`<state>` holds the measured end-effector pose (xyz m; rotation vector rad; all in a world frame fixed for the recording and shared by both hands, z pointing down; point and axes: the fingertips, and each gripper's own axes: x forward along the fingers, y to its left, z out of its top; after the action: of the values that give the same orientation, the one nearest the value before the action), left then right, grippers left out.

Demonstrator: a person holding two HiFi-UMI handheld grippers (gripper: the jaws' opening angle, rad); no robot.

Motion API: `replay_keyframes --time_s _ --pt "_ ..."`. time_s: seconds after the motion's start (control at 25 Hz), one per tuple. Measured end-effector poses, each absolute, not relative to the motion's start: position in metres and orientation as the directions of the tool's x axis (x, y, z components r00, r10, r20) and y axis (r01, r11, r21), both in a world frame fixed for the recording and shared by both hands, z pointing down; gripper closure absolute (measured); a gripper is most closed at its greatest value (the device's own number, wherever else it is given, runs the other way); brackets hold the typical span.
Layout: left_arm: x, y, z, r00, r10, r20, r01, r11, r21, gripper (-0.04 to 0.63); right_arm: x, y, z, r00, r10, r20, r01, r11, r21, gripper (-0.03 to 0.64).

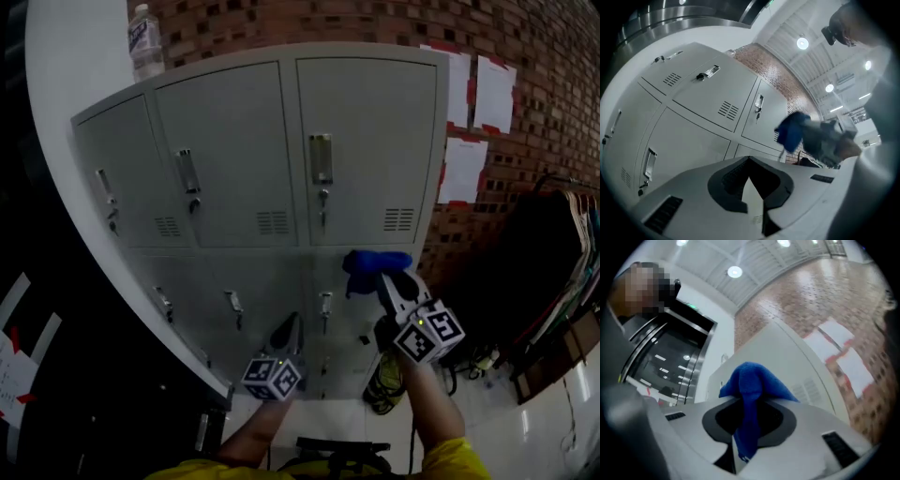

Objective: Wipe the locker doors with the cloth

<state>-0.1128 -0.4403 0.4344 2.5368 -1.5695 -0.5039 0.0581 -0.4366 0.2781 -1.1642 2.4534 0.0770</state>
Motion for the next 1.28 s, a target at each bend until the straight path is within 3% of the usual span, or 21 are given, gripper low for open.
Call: replay_keyframes --time_s 0.12,0.24,0.48,0.68,0.96,1.08,1.28 --pt "-0.113 -0.456 0.427 0.38 -0.894 -0.237 -0.858 -0.437 0.271 0.603 0.025 -0.457 0.133 -0.631 -0.62 -0.466 -0.737 0.666 0.114 0.546" --pt "-0.106 -0.463 0.418 0.373 -0.894 -0.248 -0.851 -0.436 0.291 0.603 -0.01 -0.484 0.025 -0.635 -0.599 -0.488 -0.746 0.639 0.188 0.548" --pt "-0.1 -0.479 0.406 0.371 -0.889 -0.27 -0.861 -0.438 0.259 0.603 -0.051 -0.542 -0.028 -0.596 -0.69 -0.412 -0.8 0.553 0.232 0.548" --pt "-0.095 -0.488 0.409 0.386 -0.884 -0.265 -0.854 -0.451 0.26 0.603 0.016 -0.56 -0.016 -0.51 -0.733 -0.45 -0.859 0.46 0.223 0.548" --pt "-0.07 -0.498 0.422 0.453 -0.858 -0.242 -0.821 -0.507 0.264 0.603 0.198 -0.548 -0.036 -0.212 -0.792 -0.573 -0.97 0.241 0.026 0.546" --pt "-0.069 -0.494 0.429 0.459 -0.859 -0.227 -0.821 -0.507 0.262 0.603 0.169 -0.538 -0.034 -0.299 -0.756 -0.582 -0.941 0.335 0.048 0.548" --pt "-0.08 -0.491 0.431 0.445 -0.868 -0.221 -0.835 -0.491 0.248 0.603 -0.002 -0.519 0.004 -0.559 -0.662 -0.499 -0.825 0.508 0.25 0.548"
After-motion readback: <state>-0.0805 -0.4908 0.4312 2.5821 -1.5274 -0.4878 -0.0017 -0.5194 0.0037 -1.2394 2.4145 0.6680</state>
